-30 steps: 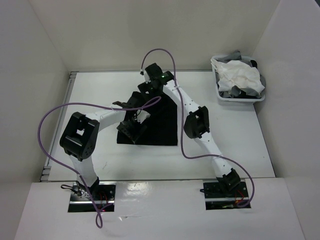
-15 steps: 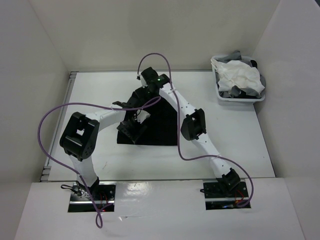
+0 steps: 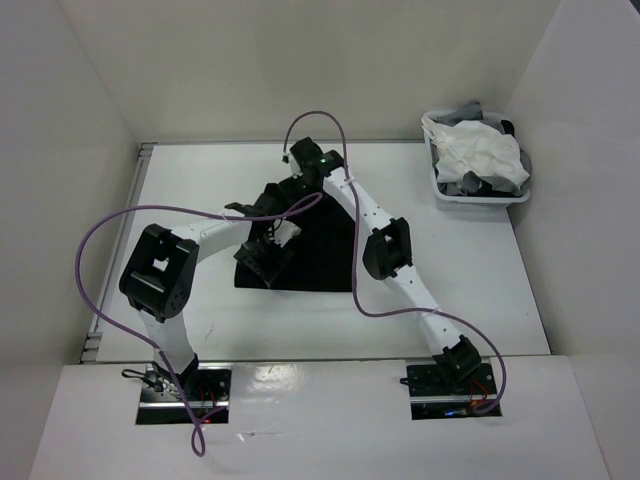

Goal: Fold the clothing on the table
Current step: Flatten the skirt out

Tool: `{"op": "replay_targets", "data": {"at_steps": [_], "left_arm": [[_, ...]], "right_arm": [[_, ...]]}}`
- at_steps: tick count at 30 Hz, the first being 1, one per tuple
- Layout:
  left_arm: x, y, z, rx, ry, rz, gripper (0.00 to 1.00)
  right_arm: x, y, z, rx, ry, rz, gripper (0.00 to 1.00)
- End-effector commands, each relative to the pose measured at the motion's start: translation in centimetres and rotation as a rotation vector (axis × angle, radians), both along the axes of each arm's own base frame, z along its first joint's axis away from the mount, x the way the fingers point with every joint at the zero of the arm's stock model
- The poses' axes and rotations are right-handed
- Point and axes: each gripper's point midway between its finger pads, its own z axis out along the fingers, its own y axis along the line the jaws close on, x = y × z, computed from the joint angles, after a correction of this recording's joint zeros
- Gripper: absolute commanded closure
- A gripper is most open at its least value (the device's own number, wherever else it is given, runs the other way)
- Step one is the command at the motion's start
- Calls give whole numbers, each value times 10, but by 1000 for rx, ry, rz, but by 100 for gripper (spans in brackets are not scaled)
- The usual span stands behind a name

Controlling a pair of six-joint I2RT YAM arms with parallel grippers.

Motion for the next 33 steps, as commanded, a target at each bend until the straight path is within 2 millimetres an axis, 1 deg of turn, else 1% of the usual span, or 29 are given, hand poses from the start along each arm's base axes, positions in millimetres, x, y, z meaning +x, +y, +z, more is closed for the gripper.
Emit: {"op": "replay_targets", "data": {"at_steps": [1,2,3,4,7,8,9,10,11,12,13,16,18,21,30,31,32,33], "left_arm": [[-19,-11,-7,-65,95,-26,14],[-19,-11,-7,-65,95,-26,14],[-20,-12,-7,-73,97,-36,15],[-20,-12,-7,-73,97,-36,15],[-20,-12,-7,-73,97,-36,15],[-20,-12,-7,-73,97,-36,15],[-20,-12,-7,-73,97,-36,15],[-20,-13,-7,-81,101,-38,15],[-20,-13,-7,-81,101,-38,15],[-20,-13,-7,-81,101,-38,15],[-20,-13,-7,-81,99,-47,15],[-21,-15,-7,-89,103,-48,15],[-23,-14,-7,-85,111,-47,15],[-24,-15,-6,-94,115,-48,15],[-24,-16,-6,-102,117,-58,16],[-25,-16,-9,-98,125,-58,16],[-25,-16,-9,-98,125,-58,16],[-26,-17,-8,-106,129,-59,17]], "right_arm": [[5,2,-6,22,-5,13,7],[5,4,-13,25,0,26,7],[10,-1,-14,28,-4,15,7],[13,4,-8,51,-22,22,7],[23,5,-8,71,-50,26,7],[26,10,-2,96,-65,34,7],[25,9,-8,91,-58,34,7],[27,13,-6,108,-63,41,7],[26,12,-13,99,-57,49,7],[28,14,-12,105,-68,49,7],[31,15,-15,105,-76,57,7],[39,17,-9,113,-118,60,7],[42,18,-13,112,-129,69,7],[47,21,-6,123,-159,77,6],[59,31,3,158,-223,114,5],[60,32,5,162,-231,114,5],[61,32,0,163,-231,114,5],[62,31,0,155,-235,107,5]]}}
